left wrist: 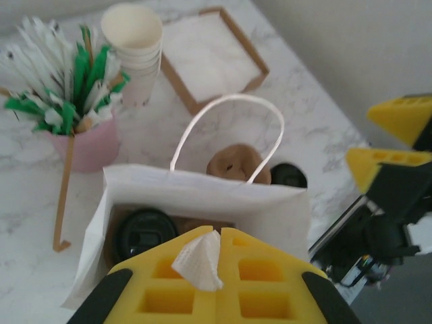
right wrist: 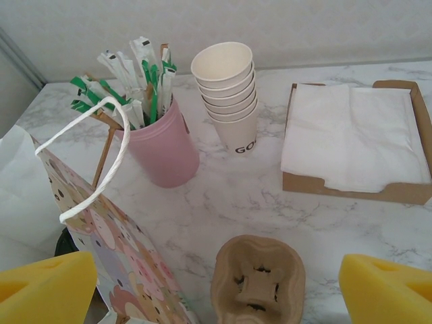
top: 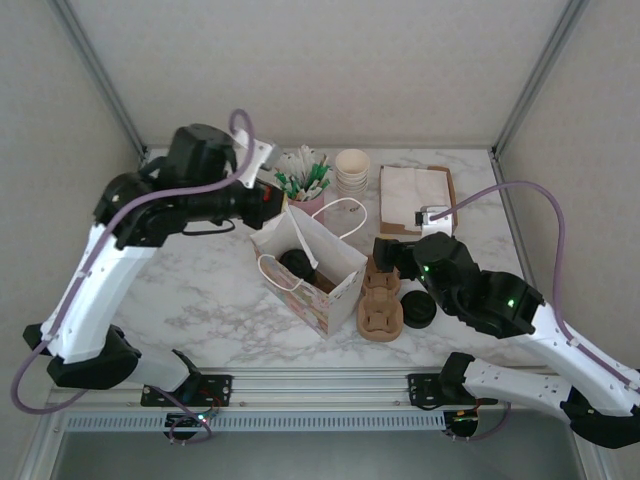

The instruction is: Pack the takeout coffee

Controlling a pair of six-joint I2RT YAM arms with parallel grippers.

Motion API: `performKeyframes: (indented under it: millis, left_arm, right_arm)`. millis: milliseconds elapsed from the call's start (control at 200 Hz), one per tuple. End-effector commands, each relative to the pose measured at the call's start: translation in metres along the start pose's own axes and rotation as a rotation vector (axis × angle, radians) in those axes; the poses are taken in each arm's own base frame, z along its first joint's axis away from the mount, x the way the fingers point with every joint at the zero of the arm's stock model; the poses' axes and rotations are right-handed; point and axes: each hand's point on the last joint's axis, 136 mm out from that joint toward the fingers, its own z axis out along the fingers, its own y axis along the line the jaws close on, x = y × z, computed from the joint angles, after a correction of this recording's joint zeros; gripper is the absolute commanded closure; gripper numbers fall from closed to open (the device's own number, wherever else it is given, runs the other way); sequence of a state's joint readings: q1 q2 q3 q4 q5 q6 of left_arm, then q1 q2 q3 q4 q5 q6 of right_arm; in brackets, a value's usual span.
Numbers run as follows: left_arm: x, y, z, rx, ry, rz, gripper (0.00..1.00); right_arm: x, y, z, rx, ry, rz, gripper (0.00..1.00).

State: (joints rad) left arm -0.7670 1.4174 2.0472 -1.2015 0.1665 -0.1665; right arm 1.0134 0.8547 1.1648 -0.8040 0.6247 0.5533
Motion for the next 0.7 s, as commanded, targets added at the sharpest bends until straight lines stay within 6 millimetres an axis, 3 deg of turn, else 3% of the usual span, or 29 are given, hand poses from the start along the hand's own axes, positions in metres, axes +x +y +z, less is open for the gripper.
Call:
performKeyframes:
  millis: [0, 150, 260, 460, 691]
  left_arm:
    - [-0.001, -0.003, 0.000, 0.010, -0.030, 0.034, 1.00]
    - [0.004, -0.004, 0.021, 0.023, -0.003, 0.032, 0.97]
    - [0.010, -0.002, 0.031, 0.015, 0.040, 0.035, 0.76]
    - [0.008, 0.001, 0.028, -0.009, 0.026, 0.047, 0.51]
    - [-0.001, 0.010, 0.013, -0.069, -0.029, 0.055, 0.47]
  right_arm:
    - [-0.009, 0.006, -0.005, -0.026, -0.019, 0.021, 0.07]
    - [-0.008, 0.005, -0.004, -0.021, -0.015, 0.018, 0.07]
    - [-0.008, 0.005, -0.004, -0.021, -0.015, 0.013, 0.07]
    - [-0.009, 0.002, -0.005, -0.010, -0.020, 0.006, 0.07]
    - [-0.013, -0.002, -0.003, 0.032, -0.031, -0.031, 0.07]
